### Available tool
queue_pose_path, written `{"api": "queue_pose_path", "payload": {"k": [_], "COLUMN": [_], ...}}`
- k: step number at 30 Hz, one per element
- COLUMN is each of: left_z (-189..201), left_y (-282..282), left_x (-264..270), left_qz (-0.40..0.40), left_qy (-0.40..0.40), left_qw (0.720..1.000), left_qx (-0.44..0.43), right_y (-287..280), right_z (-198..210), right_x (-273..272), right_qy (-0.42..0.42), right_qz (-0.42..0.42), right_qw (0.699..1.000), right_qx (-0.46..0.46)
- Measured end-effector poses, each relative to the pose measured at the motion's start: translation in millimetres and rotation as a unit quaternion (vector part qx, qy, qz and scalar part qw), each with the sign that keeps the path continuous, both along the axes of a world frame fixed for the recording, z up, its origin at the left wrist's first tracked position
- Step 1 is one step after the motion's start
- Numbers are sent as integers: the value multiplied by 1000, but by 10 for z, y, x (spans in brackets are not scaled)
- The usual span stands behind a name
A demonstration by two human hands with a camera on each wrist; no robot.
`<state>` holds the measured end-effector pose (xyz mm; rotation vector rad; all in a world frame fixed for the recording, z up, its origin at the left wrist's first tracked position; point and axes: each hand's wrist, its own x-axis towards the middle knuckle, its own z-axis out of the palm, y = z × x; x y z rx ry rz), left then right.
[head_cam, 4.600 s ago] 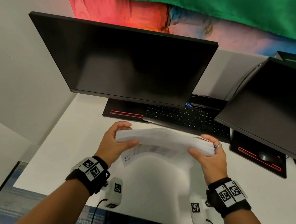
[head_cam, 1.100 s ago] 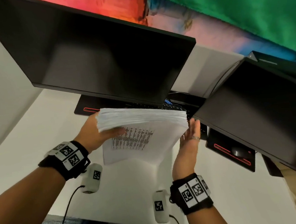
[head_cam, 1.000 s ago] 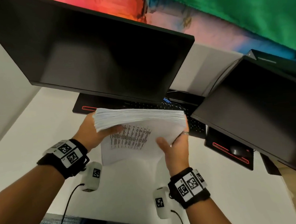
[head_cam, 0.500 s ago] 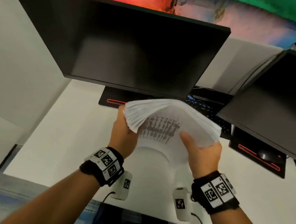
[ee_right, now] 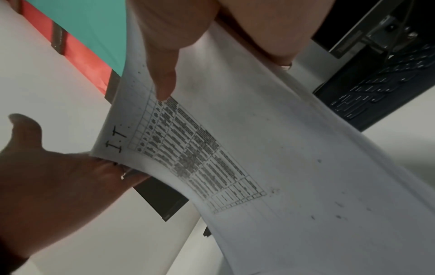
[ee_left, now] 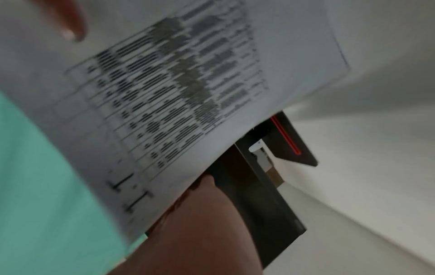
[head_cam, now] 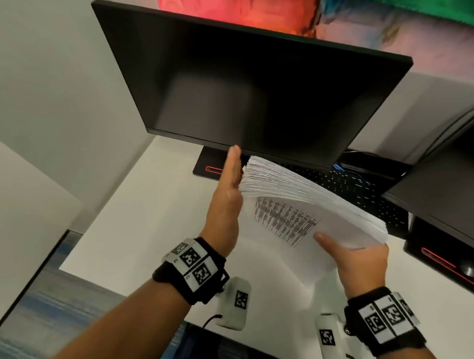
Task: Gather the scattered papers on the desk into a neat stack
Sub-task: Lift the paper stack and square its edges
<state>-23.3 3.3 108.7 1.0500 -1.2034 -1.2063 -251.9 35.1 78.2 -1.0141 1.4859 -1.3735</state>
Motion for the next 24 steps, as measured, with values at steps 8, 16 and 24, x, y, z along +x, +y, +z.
{"api": "queue_pose_path", "payload": {"k": [8,16,24], "left_z": [176,-252,-93], "left_y": [-89,-506,-484], "left_x": [-69,97,-70], "left_qz": [53,-55,22], "left_qy": [115,-227,-212], "left_qw": [992,966,973], "left_qx": [29,110,-85], "right_y": [-30,-107,-265], "right_z": [-34,30,293], "right_x": [-26,-111,-138], "right_qy": [-17,-27,-6], "right_qz": [-26,-28,-28], "right_qw": [1000,999,999], "right_qx": [-1,23,-15]}}
